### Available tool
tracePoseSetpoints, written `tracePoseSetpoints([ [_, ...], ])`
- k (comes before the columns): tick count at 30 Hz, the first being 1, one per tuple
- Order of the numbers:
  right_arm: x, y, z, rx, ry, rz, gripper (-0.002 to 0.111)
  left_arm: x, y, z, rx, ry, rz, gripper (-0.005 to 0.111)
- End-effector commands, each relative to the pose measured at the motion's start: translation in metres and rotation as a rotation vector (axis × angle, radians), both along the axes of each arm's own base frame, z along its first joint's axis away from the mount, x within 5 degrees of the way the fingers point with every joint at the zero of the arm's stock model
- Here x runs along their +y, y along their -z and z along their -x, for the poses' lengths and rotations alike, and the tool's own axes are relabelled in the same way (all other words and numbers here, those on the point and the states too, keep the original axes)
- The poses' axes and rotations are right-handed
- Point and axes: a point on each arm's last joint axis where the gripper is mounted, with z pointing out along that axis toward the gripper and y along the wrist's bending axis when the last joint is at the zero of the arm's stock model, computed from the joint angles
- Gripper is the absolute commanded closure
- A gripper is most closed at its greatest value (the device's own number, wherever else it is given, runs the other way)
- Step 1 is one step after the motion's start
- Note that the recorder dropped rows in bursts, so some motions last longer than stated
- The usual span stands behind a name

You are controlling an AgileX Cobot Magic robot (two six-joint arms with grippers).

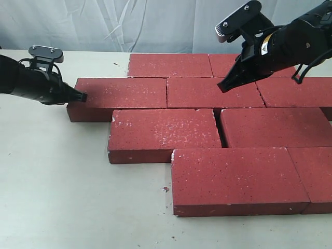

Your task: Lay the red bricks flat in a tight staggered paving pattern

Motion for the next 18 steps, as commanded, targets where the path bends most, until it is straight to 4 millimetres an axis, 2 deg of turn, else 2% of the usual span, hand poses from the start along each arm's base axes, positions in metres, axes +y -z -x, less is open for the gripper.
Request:
tracePoseSetpoints([
  [1,-0.001,0.000,-0.001,-0.010,0.001,-0.005,0.109,-0.009,-0.003,-0.001,-0.010,0.022,0.006,0.107],
  [7,-0.001,0.000,-0.001,-0.011,0.002,-0.008,0.109,-0.009,-0.003,-0.001,-0.013,0.027,-0.013,0.107],
  [18,0.000,0.000,-0.001,-0.013,0.010,-0.030,0.109,0.006,-0.003,-0.005,-0.047,-0.075,-0.144,0.107],
])
